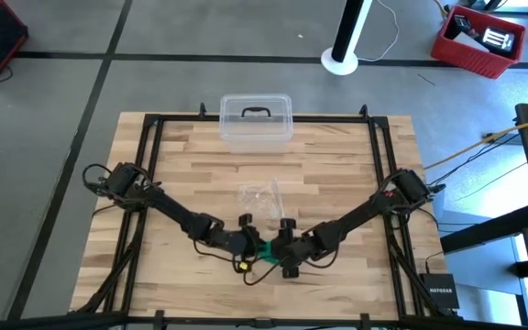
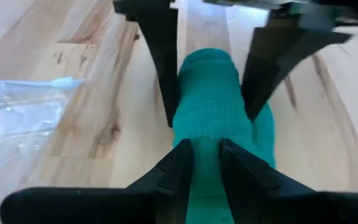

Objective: Roll bandage
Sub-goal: Roll the green bandage

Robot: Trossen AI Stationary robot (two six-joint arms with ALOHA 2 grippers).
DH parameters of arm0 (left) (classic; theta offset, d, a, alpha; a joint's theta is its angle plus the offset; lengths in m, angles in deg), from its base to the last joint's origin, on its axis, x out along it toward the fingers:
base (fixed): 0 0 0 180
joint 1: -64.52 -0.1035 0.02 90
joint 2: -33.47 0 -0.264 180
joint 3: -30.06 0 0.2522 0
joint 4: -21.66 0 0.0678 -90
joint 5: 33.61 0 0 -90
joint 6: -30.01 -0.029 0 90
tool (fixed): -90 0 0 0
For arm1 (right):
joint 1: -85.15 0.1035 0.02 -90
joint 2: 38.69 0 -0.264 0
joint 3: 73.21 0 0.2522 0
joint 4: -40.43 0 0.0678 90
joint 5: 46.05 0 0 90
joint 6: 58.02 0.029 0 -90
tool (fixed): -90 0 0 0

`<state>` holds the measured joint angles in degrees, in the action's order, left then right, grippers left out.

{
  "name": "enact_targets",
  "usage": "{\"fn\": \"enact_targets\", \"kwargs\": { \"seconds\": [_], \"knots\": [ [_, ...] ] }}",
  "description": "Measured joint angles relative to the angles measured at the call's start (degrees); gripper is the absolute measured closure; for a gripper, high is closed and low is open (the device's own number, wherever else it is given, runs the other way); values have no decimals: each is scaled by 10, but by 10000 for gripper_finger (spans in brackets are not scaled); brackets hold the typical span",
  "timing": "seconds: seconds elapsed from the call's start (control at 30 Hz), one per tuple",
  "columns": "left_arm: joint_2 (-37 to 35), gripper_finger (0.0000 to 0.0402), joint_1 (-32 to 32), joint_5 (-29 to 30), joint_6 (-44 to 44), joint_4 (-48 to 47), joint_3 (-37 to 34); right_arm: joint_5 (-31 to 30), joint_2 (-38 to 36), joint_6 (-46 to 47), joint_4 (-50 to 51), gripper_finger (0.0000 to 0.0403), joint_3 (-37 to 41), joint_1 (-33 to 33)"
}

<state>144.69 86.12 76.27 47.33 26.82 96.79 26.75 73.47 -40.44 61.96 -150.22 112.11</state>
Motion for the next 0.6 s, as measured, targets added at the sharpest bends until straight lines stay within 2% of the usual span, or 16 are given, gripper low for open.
{"fn": "enact_targets", "kwargs": {
  "seconds": [0.23, 0.6],
  "knots": [
    [0, 325, -19, 6, -3, -20, 0, 34, -4, -10, 103, 131, -59, -1],
    [2, 325, -23, 18, 3, -23, 0, 1, 32, 29, 98, 128, -64, -4]
  ]
}}
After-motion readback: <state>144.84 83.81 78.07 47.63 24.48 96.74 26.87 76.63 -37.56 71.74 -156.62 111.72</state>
